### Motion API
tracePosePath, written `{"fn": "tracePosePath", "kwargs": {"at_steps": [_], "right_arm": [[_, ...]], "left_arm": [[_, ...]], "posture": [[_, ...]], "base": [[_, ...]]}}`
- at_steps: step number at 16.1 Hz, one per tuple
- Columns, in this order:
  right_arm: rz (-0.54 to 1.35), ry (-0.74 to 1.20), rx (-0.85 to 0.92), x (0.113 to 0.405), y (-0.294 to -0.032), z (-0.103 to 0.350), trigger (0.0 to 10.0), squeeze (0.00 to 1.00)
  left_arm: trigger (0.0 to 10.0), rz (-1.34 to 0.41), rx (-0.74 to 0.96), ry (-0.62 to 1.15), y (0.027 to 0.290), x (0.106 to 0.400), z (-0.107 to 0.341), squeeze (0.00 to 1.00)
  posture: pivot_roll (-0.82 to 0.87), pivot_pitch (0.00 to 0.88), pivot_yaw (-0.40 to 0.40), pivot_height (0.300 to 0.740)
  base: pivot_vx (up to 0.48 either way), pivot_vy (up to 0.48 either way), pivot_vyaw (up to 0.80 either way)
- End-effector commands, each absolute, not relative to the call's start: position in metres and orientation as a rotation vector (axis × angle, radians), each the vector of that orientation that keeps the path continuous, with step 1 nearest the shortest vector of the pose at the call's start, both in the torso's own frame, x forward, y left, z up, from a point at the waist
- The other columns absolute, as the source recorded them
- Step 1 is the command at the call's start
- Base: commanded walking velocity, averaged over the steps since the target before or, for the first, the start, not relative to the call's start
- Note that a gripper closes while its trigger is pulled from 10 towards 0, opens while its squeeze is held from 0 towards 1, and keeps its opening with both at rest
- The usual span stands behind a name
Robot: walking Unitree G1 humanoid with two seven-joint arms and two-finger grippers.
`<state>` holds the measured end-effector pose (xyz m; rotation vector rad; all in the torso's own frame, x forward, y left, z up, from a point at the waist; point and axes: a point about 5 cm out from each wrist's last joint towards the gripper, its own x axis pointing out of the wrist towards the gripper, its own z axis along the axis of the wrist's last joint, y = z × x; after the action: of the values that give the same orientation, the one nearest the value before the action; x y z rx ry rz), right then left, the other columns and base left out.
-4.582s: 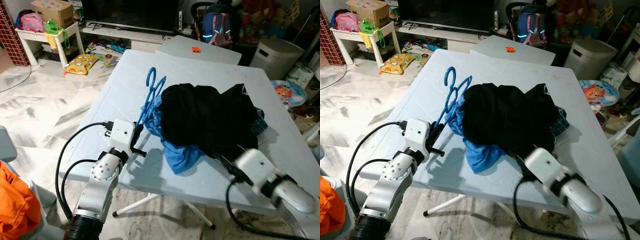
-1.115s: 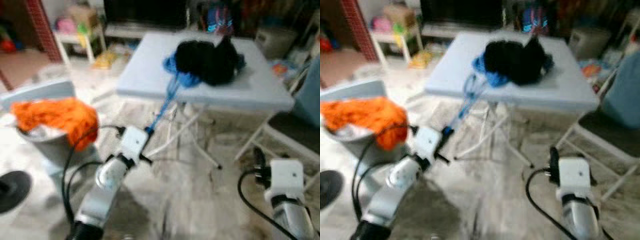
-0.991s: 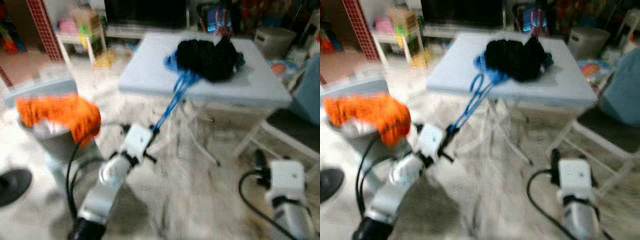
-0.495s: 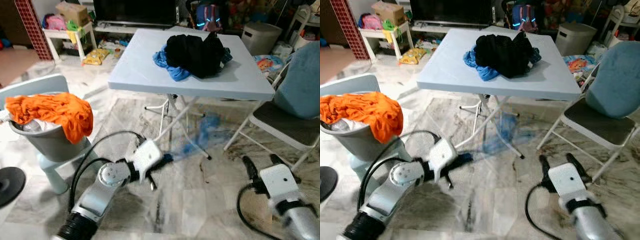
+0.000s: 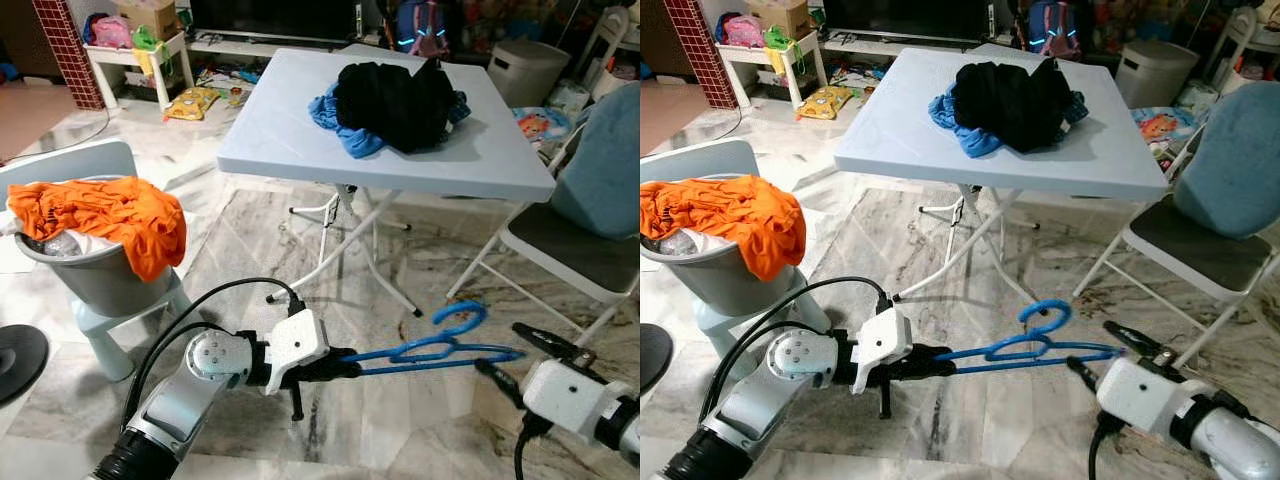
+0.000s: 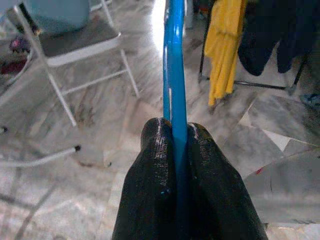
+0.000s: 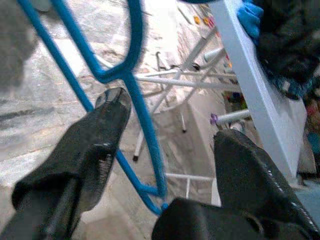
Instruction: Hang hanger
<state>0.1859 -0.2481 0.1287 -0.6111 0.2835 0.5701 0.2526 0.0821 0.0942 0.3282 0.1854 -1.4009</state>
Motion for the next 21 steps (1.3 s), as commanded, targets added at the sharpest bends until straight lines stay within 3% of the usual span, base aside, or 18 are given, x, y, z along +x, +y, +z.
{"fn": "tracePosePath", "kwargs": {"at_steps": [1,2,3,4,5,6,8,9,10,11,12,13,17,18,19,20,21], "right_arm": [[0.614,0.299,-0.656,0.187,-0.248,0.128,10.0,1.0],[0.639,0.311,-0.664,0.187,-0.247,0.126,10.0,1.0],[0.707,0.337,-0.695,0.186,-0.245,0.124,10.0,0.9],[0.743,0.348,-0.724,0.188,-0.243,0.122,10.0,0.68],[0.765,0.352,-0.74,0.189,-0.242,0.121,10.0,0.15],[0.776,0.34,-0.77,0.194,-0.24,0.121,10.0,0.0],[0.824,0.338,-0.819,0.202,-0.238,0.123,10.0,0.0],[0.846,0.351,-0.844,0.204,-0.241,0.123,9.3,0.0],[0.86,0.364,-0.859,0.206,-0.245,0.125,2.7,0.0],[0.877,0.386,-0.873,0.208,-0.249,0.129,0.9,0.0],[0.902,0.415,-0.886,0.209,-0.253,0.13,1.1,0.0],[0.931,0.453,-0.91,0.208,-0.259,0.132,10.0,0.0],[0.98,0.55,-0.984,0.208,-0.276,0.133,10.0,0.0],[0.973,0.552,-0.988,0.209,-0.278,0.133,9.6,0.0],[0.978,0.567,-0.983,0.21,-0.28,0.133,6.1,0.0],[0.987,0.594,-0.995,0.209,-0.285,0.132,7.1,0.0],[0.988,0.602,-0.989,0.209,-0.286,0.131,2.3,0.0]], "left_arm": [[10.0,-1.431,0.332,0.129,0.08,0.254,0.105,0.0],[10.0,-1.439,0.327,0.121,0.08,0.254,0.107,0.0],[10.0,-1.476,0.312,0.111,0.079,0.253,0.109,0.0],[10.0,-1.507,0.308,0.106,0.078,0.251,0.111,0.0],[10.0,-1.519,0.303,0.095,0.077,0.25,0.112,0.0],[10.0,-1.533,0.296,0.1,0.077,0.25,0.112,0.0],[10.0,-1.548,0.308,0.095,0.076,0.25,0.111,0.0],[10.0,-1.554,0.312,0.095,0.076,0.25,0.111,0.0],[10.0,-1.56,0.314,0.096,0.076,0.25,0.111,0.0],[10.0,-1.565,0.317,0.099,0.075,0.25,0.11,0.0],[10.0,-1.569,0.316,0.101,0.076,0.25,0.11,0.0],[10.0,-1.583,0.325,0.108,0.076,0.249,0.109,0.0],[10.0,-1.597,0.331,0.106,0.075,0.249,0.109,0.0],[10.0,-1.597,0.332,0.105,0.075,0.249,0.109,0.0],[10.0,-1.598,0.332,0.105,0.075,0.249,0.109,0.0],[10.0,-1.6,0.332,0.106,0.075,0.249,0.108,0.0],[10.0,-1.603,0.332,0.107,0.075,0.249,0.108,0.0]], "posture": [[0.01,0.0,-0.064,0.74],[0.01,0.0,-0.062,0.74],[0.0,0.0,-0.057,0.74],[0.0,0.0,-0.055,0.74],[0.0,0.0,-0.051,0.74],[0.0,0.0,-0.046,0.74],[-0.01,0.0,-0.037,0.74],[-0.01,0.0,-0.035,0.74],[-0.01,0.0,-0.035,0.74],[-0.01,0.0,-0.028,0.74],[-0.01,0.0,-0.026,0.74],[-0.01,0.0,-0.026,0.74],[-0.02,0.0,-0.023,0.74],[-0.02,0.0,-0.023,0.74],[-0.02,0.0,-0.024,0.74],[-0.02,0.0,-0.023,0.74],[-0.01,0.0,-0.023,0.74]], "base": [[0.0,0.0,0.0],[0.0,0.0,0.0],[0.0,0.0,0.0],[0.0,0.0,0.0],[0.0,0.0,0.0],[0.0,0.0,0.0],[0.0,0.0,0.0],[0.0,0.0,0.0],[0.0,0.0,0.0],[0.0,0.0,0.0],[0.0,0.0,0.0],[0.0,0.0,0.0],[0.0,0.0,0.0],[0.0,0.0,0.0],[0.0,0.0,0.0],[0.0,0.0,0.0],[0.0,0.0,0.0]]}}
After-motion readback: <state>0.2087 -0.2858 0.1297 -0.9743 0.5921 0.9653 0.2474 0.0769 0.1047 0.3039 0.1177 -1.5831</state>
